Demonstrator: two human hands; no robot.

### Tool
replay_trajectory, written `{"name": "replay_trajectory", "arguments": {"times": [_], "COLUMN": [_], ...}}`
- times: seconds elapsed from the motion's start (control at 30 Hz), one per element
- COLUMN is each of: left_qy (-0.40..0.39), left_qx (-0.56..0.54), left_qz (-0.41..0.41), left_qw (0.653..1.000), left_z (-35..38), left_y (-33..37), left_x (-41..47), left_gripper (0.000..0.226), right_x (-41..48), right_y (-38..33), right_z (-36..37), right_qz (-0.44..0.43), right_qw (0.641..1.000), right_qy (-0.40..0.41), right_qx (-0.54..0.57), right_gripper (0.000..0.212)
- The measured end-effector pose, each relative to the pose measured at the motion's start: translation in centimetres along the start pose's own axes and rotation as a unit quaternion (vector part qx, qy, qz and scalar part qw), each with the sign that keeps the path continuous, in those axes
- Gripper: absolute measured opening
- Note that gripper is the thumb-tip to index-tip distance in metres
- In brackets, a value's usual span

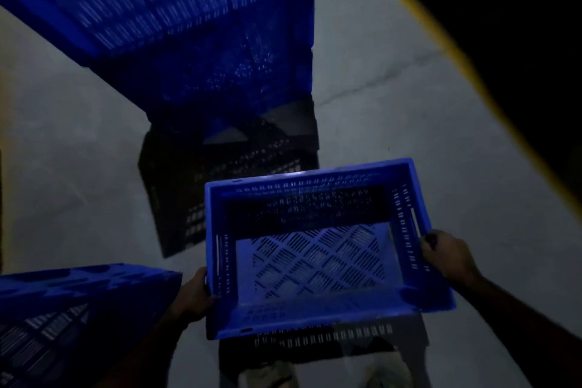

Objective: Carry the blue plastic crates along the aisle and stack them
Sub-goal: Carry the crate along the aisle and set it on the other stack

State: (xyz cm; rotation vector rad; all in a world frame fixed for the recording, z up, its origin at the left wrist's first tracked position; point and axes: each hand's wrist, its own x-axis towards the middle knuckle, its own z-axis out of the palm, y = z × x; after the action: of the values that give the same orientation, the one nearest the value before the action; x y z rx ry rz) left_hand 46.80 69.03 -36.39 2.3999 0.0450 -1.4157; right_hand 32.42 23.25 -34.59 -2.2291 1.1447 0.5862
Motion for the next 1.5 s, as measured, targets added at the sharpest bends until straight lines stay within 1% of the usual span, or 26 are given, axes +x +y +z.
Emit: {"name": "replay_trajectory", "arguments": {"times": [0.07, 0.13, 0.2, 0.23, 0.27, 0.3, 0.33, 0.37, 0.4, 0.47, 0.53, 0.57, 0.6, 0.67, 0.8, 0.87, 1.03, 1.2, 1.33, 1.4, 1.5], "left_qy": [0.018, 0.04, 0.058, 0.074, 0.109, 0.159, 0.206, 0.233, 0.236, 0.224, 0.203, 0.196, 0.194, 0.193, 0.209, 0.22, 0.227, 0.235, 0.244, 0.255, 0.267], "left_qx": [-0.08, -0.151, -0.17, -0.169, -0.148, -0.112, -0.082, -0.077, -0.101, -0.194, -0.277, -0.3, -0.311, -0.316, -0.289, -0.28, -0.271, -0.275, -0.288, -0.291, -0.306], "left_qz": [-0.014, -0.01, -0.008, -0.014, -0.026, -0.036, -0.05, -0.059, -0.069, -0.087, -0.108, -0.116, -0.121, -0.114, -0.102, -0.1, -0.079, -0.084, -0.077, -0.069, -0.054], "left_qw": [0.997, 0.988, 0.984, 0.983, 0.983, 0.98, 0.974, 0.968, 0.964, 0.951, 0.933, 0.926, 0.923, 0.922, 0.929, 0.929, 0.932, 0.928, 0.923, 0.92, 0.912], "left_z": [1.2, 1.7, 1.3, 1.1, 0.8, 0.7, 0.8, 1.1, 1.3, 1.8, 1.8, 1.6, 1.5, 1.3, -0.1, -1.1, -4.5, -10.3, -15.6, -18.2, -21.7], "left_y": [-1.0, -1.1, -0.2, 0.1, 0.6, 1.1, 1.6, 1.9, 2.3, 2.6, 2.8, 2.9, 3.0, 3.3, 4.0, 4.8, 8.0, 12.9, 17.2, 18.7, 20.1], "left_x": [0.8, 1.7, 2.5, 2.9, 3.4, 3.7, 4.0, 4.1, 4.1, 4.3, 4.6, 4.7, 4.8, 4.7, 3.6, 2.0, -4.9, -17.0, -28.9, -33.2, -37.4], "left_gripper": [0.093, 0.092, 0.071, 0.059, 0.048, 0.041, 0.037, 0.035, 0.032, 0.028, 0.024, 0.021, 0.02, 0.023, 0.042, 0.046, 0.043, 0.046, 0.046, 0.046, 0.045], "right_x": [1.6, 2.7, 3.3, 3.6, 4.0, 4.3, 4.6, 4.8, 4.9, 4.8, 4.4, 4.2, 4.2, 4.3, 3.4, 2.3, -2.1, -10.7, -18.4, -21.3, -22.9], "right_y": [1.0, 1.4, 1.3, 1.2, 1.1, 1.1, 1.2, 1.3, 1.4, 1.3, 0.9, 0.8, 0.7, 0.6, 0.3, 0.0, -1.9, -5.8, -10.0, -12.7, -16.3], "right_z": [1.1, 1.9, 2.0, 2.1, 2.2, 2.2, 2.3, 2.4, 2.4, 2.3, 2.0, 1.9, 1.9, 1.6, 0.3, -1.2, -8.2, -20.5, -31.2, -35.6, -40.7], "right_qz": [0.007, 0.003, 0.015, 0.03, 0.052, 0.069, 0.074, 0.068, 0.061, 0.057, 0.086, 0.103, 0.11, 0.102, 0.073, 0.051, 0.017, 0.006, -0.023, -0.037, -0.067], "right_qw": [1.0, 0.999, 0.995, 0.992, 0.988, 0.988, 0.99, 0.994, 0.996, 0.997, 0.994, 0.991, 0.989, 0.99, 0.991, 0.993, 0.995, 0.991, 0.991, 0.991, 0.99], "right_qy": [0.008, 0.033, 0.094, 0.125, 0.143, 0.138, 0.114, 0.082, 0.057, 0.046, 0.033, 0.021, 0.003, -0.026, -0.01, 0.005, 0.015, 0.021, 0.013, 0.005, 0.002], "right_qx": [-0.01, -0.021, -0.019, -0.015, -0.016, -0.022, -0.028, -0.026, -0.02, 0.001, 0.053, 0.079, 0.095, 0.098, 0.114, 0.108, 0.102, 0.132, 0.132, 0.127, 0.121], "right_gripper": [0.018, 0.015, 0.015, 0.023, 0.033, 0.041, 0.044, 0.043, 0.04, 0.037, 0.041, 0.044, 0.046, 0.043, 0.037, 0.039, 0.037, 0.028, 0.029, 0.022, 0.024]}}
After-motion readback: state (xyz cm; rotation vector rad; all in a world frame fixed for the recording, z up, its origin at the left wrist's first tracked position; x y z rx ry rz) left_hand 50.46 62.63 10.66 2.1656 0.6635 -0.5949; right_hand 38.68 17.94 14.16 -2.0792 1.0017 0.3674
